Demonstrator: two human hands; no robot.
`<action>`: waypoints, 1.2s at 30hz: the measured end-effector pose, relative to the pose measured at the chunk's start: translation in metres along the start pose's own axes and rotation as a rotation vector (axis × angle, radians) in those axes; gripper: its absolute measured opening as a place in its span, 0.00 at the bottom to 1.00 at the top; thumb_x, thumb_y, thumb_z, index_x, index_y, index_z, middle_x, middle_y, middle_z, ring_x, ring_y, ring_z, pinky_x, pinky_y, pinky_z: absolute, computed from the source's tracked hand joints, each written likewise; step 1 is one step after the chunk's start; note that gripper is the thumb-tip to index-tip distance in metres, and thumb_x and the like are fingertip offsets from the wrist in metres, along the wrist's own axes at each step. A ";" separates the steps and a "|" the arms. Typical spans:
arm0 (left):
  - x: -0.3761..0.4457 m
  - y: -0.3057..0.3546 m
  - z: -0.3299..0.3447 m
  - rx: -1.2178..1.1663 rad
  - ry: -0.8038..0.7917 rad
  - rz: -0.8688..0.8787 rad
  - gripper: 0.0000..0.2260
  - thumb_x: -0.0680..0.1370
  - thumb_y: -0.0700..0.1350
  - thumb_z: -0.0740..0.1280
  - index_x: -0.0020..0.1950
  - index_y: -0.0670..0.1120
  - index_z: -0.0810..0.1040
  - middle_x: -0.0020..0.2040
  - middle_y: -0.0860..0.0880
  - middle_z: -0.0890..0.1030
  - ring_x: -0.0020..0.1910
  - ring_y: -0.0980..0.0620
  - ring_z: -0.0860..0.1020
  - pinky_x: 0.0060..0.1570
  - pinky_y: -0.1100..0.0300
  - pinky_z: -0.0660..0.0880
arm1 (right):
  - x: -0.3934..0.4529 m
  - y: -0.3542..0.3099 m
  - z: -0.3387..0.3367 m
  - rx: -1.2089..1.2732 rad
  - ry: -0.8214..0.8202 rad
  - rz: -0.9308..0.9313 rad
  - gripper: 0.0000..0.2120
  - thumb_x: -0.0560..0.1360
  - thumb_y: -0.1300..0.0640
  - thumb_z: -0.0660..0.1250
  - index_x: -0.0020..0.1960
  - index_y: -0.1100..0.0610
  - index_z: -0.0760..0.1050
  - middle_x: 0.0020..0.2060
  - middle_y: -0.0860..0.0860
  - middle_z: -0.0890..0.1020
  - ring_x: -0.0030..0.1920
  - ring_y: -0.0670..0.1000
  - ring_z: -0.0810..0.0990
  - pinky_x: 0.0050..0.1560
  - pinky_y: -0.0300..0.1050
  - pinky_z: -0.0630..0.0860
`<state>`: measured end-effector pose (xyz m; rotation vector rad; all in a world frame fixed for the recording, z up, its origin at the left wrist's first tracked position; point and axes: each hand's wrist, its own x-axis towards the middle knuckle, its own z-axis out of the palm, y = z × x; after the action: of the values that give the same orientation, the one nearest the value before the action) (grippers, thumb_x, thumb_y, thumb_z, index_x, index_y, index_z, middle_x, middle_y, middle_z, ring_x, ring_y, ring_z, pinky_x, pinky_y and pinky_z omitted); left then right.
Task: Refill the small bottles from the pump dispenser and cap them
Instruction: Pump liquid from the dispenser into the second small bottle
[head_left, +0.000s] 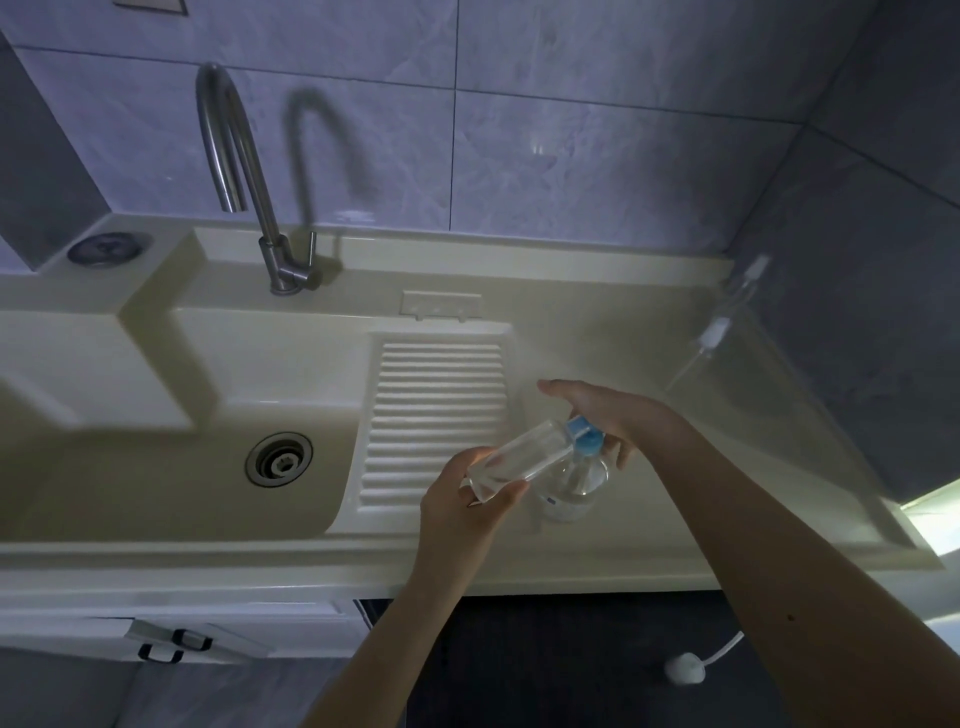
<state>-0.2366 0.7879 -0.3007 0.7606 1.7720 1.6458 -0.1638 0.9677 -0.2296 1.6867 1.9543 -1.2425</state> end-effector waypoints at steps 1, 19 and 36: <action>0.000 0.000 0.000 0.009 0.004 0.001 0.14 0.70 0.43 0.75 0.53 0.47 0.78 0.45 0.53 0.82 0.40 0.62 0.81 0.36 0.70 0.74 | 0.002 0.002 0.002 -0.008 0.046 -0.020 0.34 0.72 0.32 0.57 0.63 0.59 0.72 0.56 0.60 0.78 0.52 0.63 0.79 0.53 0.55 0.76; 0.003 -0.002 -0.002 0.034 -0.005 0.014 0.15 0.70 0.43 0.75 0.55 0.45 0.79 0.47 0.55 0.82 0.42 0.61 0.81 0.40 0.66 0.77 | -0.003 -0.002 -0.007 0.098 -0.090 0.051 0.23 0.76 0.39 0.59 0.48 0.61 0.73 0.57 0.59 0.72 0.66 0.68 0.69 0.66 0.65 0.64; 0.002 -0.008 -0.003 0.040 -0.015 0.001 0.13 0.70 0.43 0.75 0.52 0.49 0.78 0.44 0.58 0.81 0.39 0.65 0.80 0.37 0.70 0.75 | 0.005 0.004 0.010 0.047 0.249 -0.042 0.17 0.73 0.51 0.58 0.51 0.62 0.77 0.41 0.57 0.79 0.36 0.59 0.79 0.38 0.46 0.76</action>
<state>-0.2401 0.7870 -0.3083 0.7896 1.7989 1.6052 -0.1651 0.9636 -0.2407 1.9132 2.1257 -1.1474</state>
